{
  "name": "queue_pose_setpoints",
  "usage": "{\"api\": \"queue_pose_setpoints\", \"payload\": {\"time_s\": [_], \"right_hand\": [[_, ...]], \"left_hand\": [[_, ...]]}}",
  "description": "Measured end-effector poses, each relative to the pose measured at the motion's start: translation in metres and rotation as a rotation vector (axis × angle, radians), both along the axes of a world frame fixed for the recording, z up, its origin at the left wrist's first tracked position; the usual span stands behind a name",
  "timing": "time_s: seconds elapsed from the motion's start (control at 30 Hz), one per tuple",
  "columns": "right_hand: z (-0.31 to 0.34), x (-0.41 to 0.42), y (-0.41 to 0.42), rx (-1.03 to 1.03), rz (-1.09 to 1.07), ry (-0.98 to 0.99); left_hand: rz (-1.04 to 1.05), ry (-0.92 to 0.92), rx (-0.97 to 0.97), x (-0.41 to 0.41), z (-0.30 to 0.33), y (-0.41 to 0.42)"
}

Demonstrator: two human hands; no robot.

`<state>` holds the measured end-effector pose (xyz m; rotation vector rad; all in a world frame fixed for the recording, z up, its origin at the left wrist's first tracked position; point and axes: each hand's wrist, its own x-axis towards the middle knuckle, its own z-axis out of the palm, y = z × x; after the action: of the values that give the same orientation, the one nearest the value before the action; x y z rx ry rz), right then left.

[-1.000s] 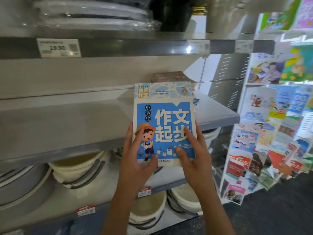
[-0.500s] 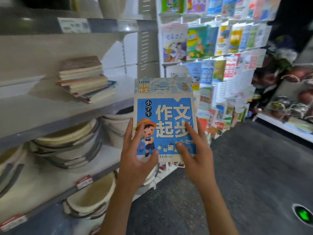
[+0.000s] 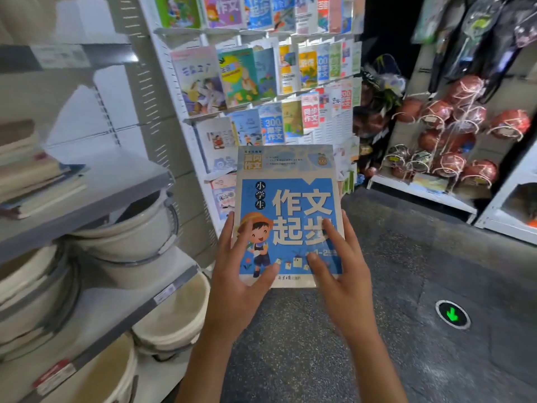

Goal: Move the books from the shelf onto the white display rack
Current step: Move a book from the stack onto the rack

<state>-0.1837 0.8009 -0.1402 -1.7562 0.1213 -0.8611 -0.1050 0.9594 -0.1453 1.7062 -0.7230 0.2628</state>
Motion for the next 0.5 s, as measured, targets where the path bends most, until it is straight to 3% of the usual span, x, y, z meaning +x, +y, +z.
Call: {"api": "queue_pose_setpoints", "payload": {"time_s": [0.27, 0.5], "right_hand": [[-0.009, 0.038, -0.075, -0.024, -0.116, 0.031], [0.005, 0.123, -0.158, -0.012, -0.178, 0.038]], "left_hand": [[-0.094, 0.036, -0.031, 0.061, -0.019, -0.083], [-0.144, -0.021, -0.018, 0.154, -0.010, -0.179]]}}
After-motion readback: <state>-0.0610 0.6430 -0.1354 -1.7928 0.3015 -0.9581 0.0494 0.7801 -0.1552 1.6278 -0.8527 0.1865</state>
